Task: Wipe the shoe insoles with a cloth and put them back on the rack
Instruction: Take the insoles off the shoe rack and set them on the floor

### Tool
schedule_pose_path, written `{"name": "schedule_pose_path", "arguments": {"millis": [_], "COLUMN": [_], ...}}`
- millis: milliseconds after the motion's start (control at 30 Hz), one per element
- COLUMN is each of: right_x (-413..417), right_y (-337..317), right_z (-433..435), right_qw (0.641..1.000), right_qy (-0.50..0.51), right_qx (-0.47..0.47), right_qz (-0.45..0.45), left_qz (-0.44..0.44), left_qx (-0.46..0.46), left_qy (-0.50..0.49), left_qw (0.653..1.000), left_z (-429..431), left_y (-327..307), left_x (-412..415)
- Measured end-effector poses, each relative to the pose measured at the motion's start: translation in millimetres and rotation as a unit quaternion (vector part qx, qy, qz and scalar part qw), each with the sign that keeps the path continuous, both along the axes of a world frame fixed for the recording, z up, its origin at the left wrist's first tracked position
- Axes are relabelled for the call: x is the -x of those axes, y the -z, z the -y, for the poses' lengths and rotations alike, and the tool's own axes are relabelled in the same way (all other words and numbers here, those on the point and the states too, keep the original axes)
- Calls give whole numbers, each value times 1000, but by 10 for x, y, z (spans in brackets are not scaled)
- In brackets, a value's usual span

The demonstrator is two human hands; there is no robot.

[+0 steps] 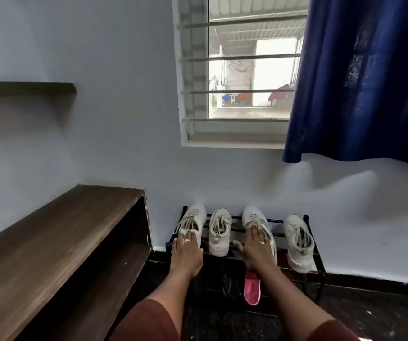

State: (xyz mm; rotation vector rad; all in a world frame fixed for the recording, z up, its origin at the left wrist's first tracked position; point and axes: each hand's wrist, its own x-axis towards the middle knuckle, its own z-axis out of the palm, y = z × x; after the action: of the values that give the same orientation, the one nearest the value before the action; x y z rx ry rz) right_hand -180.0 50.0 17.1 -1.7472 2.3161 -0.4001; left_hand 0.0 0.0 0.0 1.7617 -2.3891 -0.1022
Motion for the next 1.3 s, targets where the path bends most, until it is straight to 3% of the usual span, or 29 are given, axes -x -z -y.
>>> {"name": "schedule_pose_path", "arguments": {"millis": [133, 300, 467, 633, 1000, 1300], "right_x": [247, 491, 630, 683, 200, -523], "right_y": [357, 686, 794, 795, 671, 899], "right_z": [415, 665, 827, 835, 202, -837], "right_qw": [996, 977, 979, 986, 984, 985], "right_qy": [27, 79, 96, 89, 105, 17], "right_qx": [-37, -87, -80, -30, 102, 137], "right_qz": [-71, -177, -158, -141, -102, -101], "left_qz": [-18, -52, -106, -222, -253, -223], "left_qx": [-37, -81, -51, -46, 2, -27], "left_qy": [-73, -80, -81, -88, -119, -109], "left_qw": [996, 992, 990, 970, 960, 968], "left_z": [487, 909, 1188, 1295, 453, -699], "left_y": [242, 558, 695, 769, 727, 761], "left_x": [23, 64, 107, 159, 156, -207]}}
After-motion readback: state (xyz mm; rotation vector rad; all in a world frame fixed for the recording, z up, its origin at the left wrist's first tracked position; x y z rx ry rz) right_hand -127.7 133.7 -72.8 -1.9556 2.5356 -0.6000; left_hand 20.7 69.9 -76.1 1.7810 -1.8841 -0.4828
